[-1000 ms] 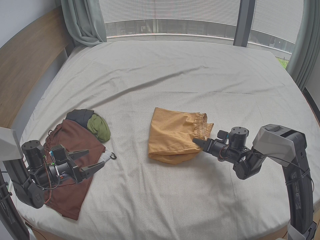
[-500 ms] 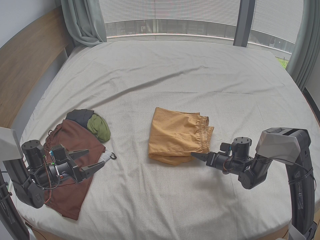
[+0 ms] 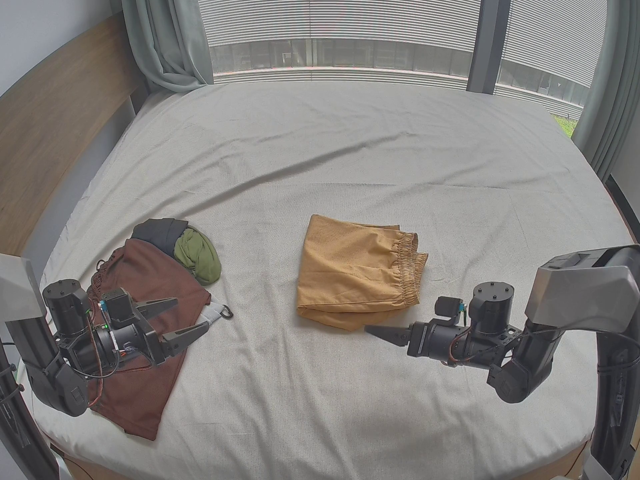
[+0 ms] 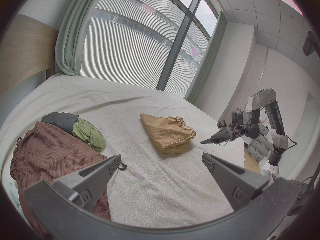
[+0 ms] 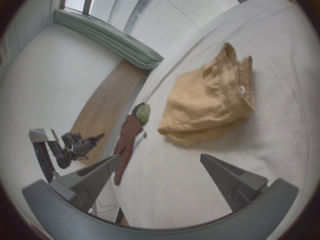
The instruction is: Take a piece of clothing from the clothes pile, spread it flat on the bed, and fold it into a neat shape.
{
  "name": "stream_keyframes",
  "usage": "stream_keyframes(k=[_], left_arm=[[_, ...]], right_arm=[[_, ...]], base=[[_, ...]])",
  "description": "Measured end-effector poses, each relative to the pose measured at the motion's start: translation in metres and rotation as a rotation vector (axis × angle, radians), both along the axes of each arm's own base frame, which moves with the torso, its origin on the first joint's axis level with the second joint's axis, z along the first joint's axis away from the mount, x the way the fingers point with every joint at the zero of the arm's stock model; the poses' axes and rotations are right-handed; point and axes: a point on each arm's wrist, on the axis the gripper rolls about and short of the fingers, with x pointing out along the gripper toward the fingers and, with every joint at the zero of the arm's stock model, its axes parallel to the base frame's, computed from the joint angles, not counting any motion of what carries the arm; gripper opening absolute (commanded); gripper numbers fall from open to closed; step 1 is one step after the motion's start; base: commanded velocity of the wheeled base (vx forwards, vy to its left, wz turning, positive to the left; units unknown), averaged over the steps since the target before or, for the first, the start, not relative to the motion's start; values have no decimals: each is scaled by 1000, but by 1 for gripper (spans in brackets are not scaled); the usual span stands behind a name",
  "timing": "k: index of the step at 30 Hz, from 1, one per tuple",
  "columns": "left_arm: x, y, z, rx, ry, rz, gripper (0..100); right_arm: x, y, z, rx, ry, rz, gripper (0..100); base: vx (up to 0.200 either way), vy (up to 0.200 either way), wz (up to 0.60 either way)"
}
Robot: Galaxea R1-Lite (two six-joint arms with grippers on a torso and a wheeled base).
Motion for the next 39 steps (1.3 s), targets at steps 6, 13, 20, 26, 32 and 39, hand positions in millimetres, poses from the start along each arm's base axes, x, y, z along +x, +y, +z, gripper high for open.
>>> stream_keyframes(k=[6, 13, 20, 26, 32, 39], left_arm=[[0, 0, 0, 0, 0, 0, 100], [0, 0, 0, 0, -1, 0, 100], [0, 0, 0, 0, 0, 0, 100], [0, 0, 0, 0, 1, 1, 100], [0, 0, 0, 0, 1, 1, 100], [0, 0, -1, 0, 5, -1, 100]], right_arm=[[21, 9, 31, 78, -93, -7, 100], [58, 10, 51, 122, -164, -42, 100], [96, 4, 41, 125, -175, -93, 100], [115, -3, 12, 107, -137, -128, 100], [120, -7, -16, 87, -106, -149, 100], [120, -12, -30, 74, -82, -164, 100]], base=[[0, 0, 0], [0, 0, 0], [0, 0, 0], [0, 0, 0], [0, 0, 0], [0, 0, 0]])
